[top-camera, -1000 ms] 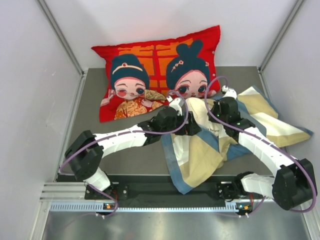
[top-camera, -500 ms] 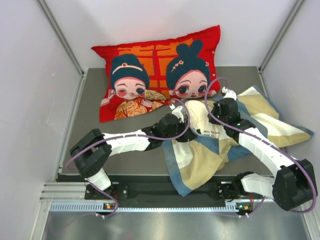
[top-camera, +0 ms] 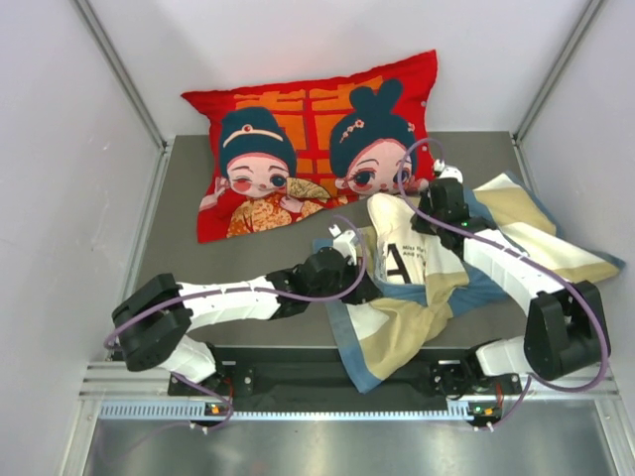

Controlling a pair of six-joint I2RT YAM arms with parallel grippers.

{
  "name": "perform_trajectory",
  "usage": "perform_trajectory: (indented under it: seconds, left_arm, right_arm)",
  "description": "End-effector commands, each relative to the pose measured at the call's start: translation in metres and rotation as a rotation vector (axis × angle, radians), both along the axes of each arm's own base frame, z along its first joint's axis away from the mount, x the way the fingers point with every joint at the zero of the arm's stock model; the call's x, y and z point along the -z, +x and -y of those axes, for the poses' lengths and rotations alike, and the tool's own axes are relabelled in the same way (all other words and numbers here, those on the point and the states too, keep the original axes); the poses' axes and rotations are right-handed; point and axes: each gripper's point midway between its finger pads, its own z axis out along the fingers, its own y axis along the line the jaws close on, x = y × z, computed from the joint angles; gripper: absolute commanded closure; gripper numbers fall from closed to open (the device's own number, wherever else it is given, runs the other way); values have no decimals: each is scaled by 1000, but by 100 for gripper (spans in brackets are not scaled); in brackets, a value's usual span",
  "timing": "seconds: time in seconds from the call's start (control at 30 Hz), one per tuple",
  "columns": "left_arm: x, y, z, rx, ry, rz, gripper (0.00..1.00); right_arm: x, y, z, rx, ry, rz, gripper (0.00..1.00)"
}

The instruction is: Remove the pillowcase from the pillow

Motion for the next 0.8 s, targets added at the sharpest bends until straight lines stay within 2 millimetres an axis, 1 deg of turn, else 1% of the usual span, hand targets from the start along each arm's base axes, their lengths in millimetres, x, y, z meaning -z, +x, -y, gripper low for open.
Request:
perform_trajectory:
  seconds: [0.0,0.13,0.27,0.3,0.33,0.4,0.43,0.5,0.53,0.57,0.6,0.63,0.67,0.7,0.73,0.77]
  left_arm:
    - [-8,-26,-6,63,-7,-16,100]
    - [-2,-28,-12,52,10,-16,100]
    - [13,-25,-12,40,45,-20,100]
    - [16,-24,-10,43,46,-22,100]
    - [25,-24,-8,47,64,-30,100]
    - [28,-24,-2,61,52,-37,100]
    - [35,-23,2,64,62,-44,100]
    - [36,-20,8,68,58,-38,100]
    - [40,-15,11,57,67,-29,100]
    - [36,-9,18,52,59,-13,100]
    - [43,-5,20,50,81,-4,100]
    - [44,0,23,40,85,4,100]
    - [37,7,29,35,73,14,100]
    - [38,16,30,21,72,13,100]
    - [42,21,31,17,78,8,100]
    - [36,33,34,-5,63,20,100]
  right_arm:
    - [-59,54,24,113,-20,205,100]
    - [-68,67,29,127,-19,218,100]
    - [-85,72,37,140,-15,248,100]
    - [-90,72,39,143,-15,257,100]
    - [-93,72,41,142,-14,261,100]
    - [-103,72,47,150,-17,274,100]
    - [-106,71,47,148,-13,278,100]
    - [-111,67,48,142,-9,286,100]
    - [-113,64,47,134,-3,290,100]
    - [-111,61,47,132,-1,286,100]
    - [-115,57,47,126,7,297,100]
    - [-117,55,44,117,19,300,100]
    - [-112,50,44,113,25,288,100]
    - [-118,45,43,108,40,303,100]
    - [-118,41,41,95,51,302,100]
    - [-118,34,39,87,64,305,100]
